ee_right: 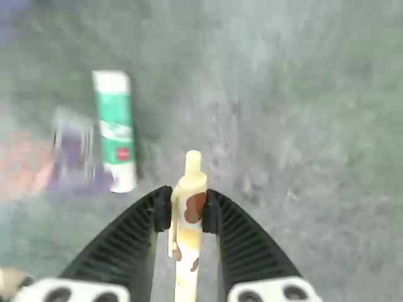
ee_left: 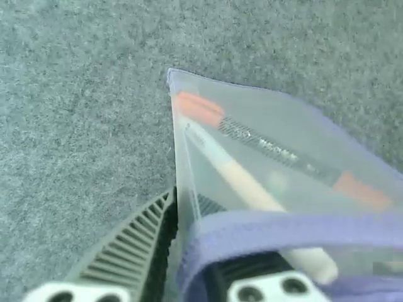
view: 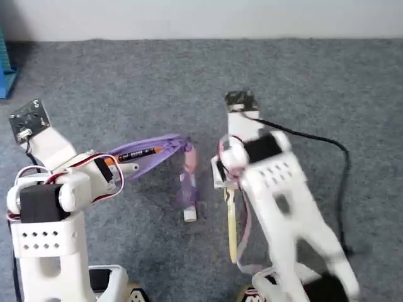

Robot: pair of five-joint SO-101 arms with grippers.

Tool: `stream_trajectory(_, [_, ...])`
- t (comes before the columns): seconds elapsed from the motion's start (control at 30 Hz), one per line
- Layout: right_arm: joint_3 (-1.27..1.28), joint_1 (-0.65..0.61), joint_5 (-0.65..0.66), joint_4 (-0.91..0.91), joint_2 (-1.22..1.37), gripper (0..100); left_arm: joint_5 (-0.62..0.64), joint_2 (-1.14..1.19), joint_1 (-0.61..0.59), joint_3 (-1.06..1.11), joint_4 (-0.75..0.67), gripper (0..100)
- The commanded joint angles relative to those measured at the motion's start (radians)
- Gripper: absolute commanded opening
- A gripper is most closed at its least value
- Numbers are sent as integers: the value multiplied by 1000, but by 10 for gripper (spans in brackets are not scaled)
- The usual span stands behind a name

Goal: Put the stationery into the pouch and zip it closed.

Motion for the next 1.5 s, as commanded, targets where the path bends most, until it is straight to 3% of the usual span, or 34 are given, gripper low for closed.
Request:
stream_trajectory(0.0, [-20,7,35,8,-257,8,9,-9,-5,-10,-15,12])
stream_trajectory(0.2, [-44,-5,46,2,-515,8,11,-9,-3,-25,-11,12])
stream_trajectory(0.33, [-71,-140,52,-104,-656,8,11,-9,2,-50,-15,12])
stream_trajectory(0.53, [-63,-354,52,-410,-710,8,11,-5,0,-48,-17,12])
stream_trajectory(0.83, [-75,-383,120,-789,-532,8,11,-9,-5,-48,-15,12])
stream_trajectory(1.17, [-103,-435,140,-892,-398,8,11,-9,-5,-47,-15,12])
stream_trajectory(1.47, [-98,-326,133,-908,-289,8,11,-9,-5,-47,-14,12])
